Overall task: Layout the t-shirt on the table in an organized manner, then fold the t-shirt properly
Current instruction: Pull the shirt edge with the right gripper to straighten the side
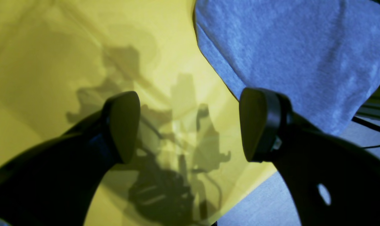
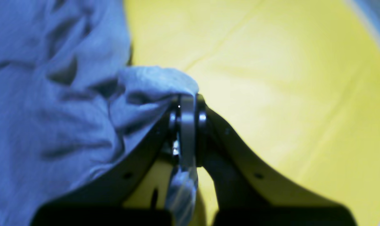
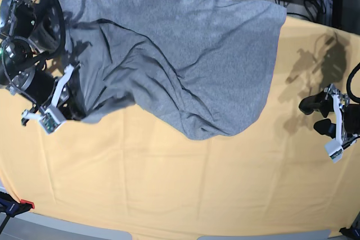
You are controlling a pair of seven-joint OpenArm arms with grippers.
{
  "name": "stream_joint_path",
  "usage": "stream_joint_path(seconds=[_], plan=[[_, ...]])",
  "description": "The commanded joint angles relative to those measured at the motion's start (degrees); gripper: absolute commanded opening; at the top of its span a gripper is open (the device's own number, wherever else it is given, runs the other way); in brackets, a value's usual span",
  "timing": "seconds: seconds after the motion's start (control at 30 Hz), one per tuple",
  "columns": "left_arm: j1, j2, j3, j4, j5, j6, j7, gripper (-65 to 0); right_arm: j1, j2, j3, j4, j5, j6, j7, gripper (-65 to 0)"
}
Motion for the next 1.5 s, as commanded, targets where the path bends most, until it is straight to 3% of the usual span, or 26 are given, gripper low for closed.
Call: stream_joint_path(seconds=[0.0,0.13,0.43,0.6,0.8,0.97,1.07,1.13,1.27,1.4,1.47], plan=[[-1.16,-1.44,-0.83,0.50,-0.83,0.07,-0.66,-15.6,1.46,0.94,0.37,0.92,-0.92,0.28,2.19,-65.0],[-1.16,-1.46,-0.83,0.50,-0.44,0.07,-0.68,-15.6,3.56,0.92,0.37,0.42,-6.08,-1.66,2.58,-65.0],[-1.16,-1.46,-0.85,0.50,-0.20,0.07,-0.68,-15.6,4.31,0.92,0.37,-3.96,-23.08,-16.28,3.15,-65.0],[-1.16,-1.46,-0.83,0.50,-0.20,0.07,-0.70,-15.6,4.33,0.92,0.37,-4.04,-30.32,-21.29,5.11,-65.0],[-1.16,-1.46,-0.83,0.50,-0.20,0.07,-0.68,-15.6,3.37,0.92,0.37,-4.15,-37.51,-26.82,3.78,-65.0],[-1.16,-1.46,-0.83,0.50,-0.26,0.07,-0.72,-15.6,0.31,0.92,0.37,-4.24,-39.15,-27.45,2.60,-65.0],[-1.16,-1.44,-0.83,0.50,-0.26,0.07,-0.72,-15.6,-1.57,0.92,0.37,-4.24,-39.19,-25.73,1.64,-65.0],[-1.18,-1.46,-0.83,0.50,-0.31,0.07,-0.72,-15.6,-2.16,0.94,0.37,-4.24,-39.21,-25.73,1.44,-56.7],[-1.16,-1.46,-0.83,0.50,-0.24,0.07,-0.70,-15.6,-2.34,2.12,0.37,-4.22,-39.36,-25.57,1.46,-30.1],[-1.16,-1.46,-0.83,0.50,-0.22,0.07,-0.70,-15.6,-1.16,5.01,0.37,-2.95,-38.75,-25.77,1.73,-27.6],[-1.16,-1.44,-0.83,0.50,-0.24,0.04,-0.70,-15.6,0.04,6.29,0.37,-2.47,-33.46,-23.56,3.37,-27.7]])
